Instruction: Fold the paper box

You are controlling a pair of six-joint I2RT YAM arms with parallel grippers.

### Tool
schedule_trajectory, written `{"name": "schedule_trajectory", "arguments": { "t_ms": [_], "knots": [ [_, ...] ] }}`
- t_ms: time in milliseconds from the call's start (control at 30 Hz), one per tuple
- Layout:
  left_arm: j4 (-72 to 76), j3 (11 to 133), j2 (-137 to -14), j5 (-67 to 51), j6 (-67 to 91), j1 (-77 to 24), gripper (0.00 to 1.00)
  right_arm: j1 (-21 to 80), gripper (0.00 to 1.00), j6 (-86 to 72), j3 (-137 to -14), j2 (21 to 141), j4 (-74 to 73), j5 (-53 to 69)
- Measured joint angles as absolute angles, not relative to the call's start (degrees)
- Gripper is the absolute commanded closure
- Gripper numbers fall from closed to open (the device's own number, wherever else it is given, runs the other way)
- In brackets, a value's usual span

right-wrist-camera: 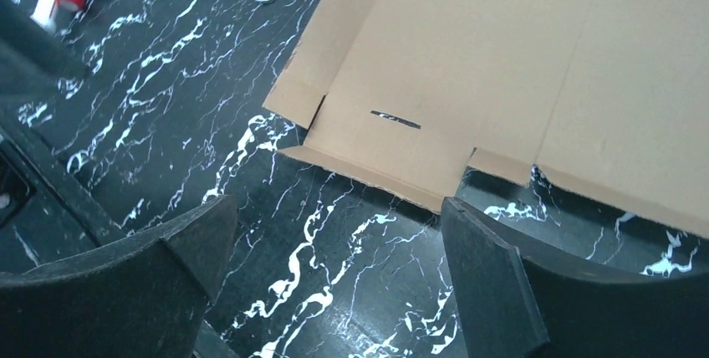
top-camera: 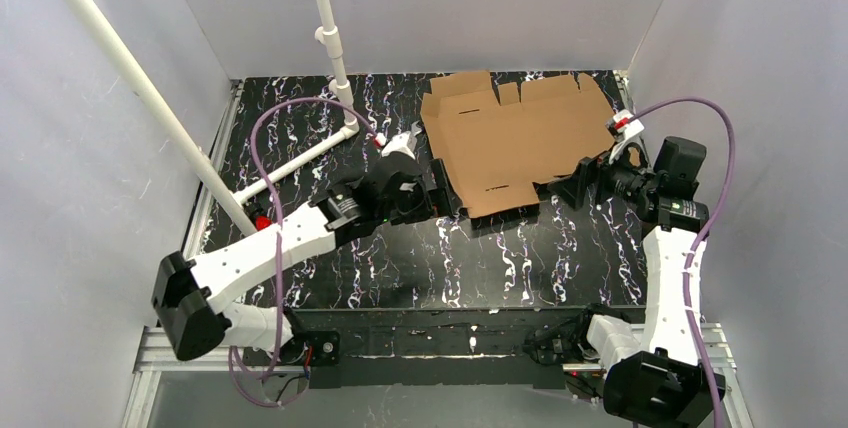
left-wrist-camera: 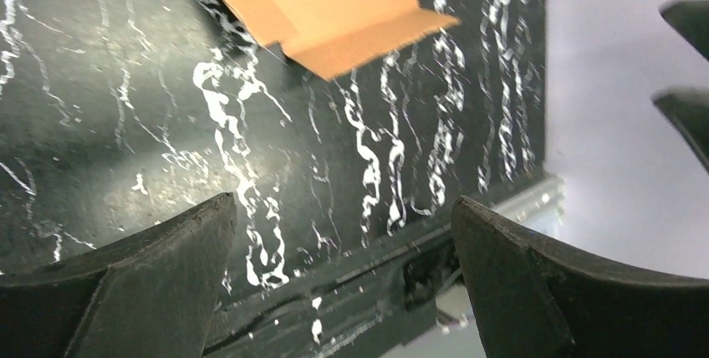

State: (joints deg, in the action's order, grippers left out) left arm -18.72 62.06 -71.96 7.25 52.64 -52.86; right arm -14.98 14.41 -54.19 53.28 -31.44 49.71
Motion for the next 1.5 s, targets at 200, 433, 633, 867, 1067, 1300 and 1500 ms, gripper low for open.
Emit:
{"name": "schedule_trajectory", "arguments": {
  "t_ms": [200,433,633,867,1067,1300,1500],
  "knots": [
    [-23.0,67.3,-80.7,15.0,55.1,-52.9,0.07,-15.0,0.0,19.0,-50.6,53.7,-31.3,52.9],
    [-15.9,66.8,-91.8,15.4,61.5,-49.1,0.26,-15.0,0.0,20.0,-47.7,55.2,-29.0,53.7],
    [-5.1,66.2,-101.7,12.5,63.6,-43.5,0.42,-15.0,0.0,19.9,-44.8,56.3,-25.3,55.5],
    [0.6,66.5,-108.6,11.7,61.6,-41.5,0.5,-15.0,0.0,19.7,-40.8,57.9,-21.5,58.1],
    [5.2,69.6,-111.9,10.6,57.8,-40.5,0.61,-15.0,0.0,20.6,-40.3,58.4,-20.8,60.3],
    [8.8,69.9,-112.3,8.8,55.5,-39.4,0.95,-15.0,0.0,22.3,-40.3,58.5,-20.8,61.8],
    [10.7,69.6,-112.1,7.2,54.8,-39.2,1.0,-15.0,0.0,23.3,-40.2,58.5,-20.8,62.0]
  ]
}}
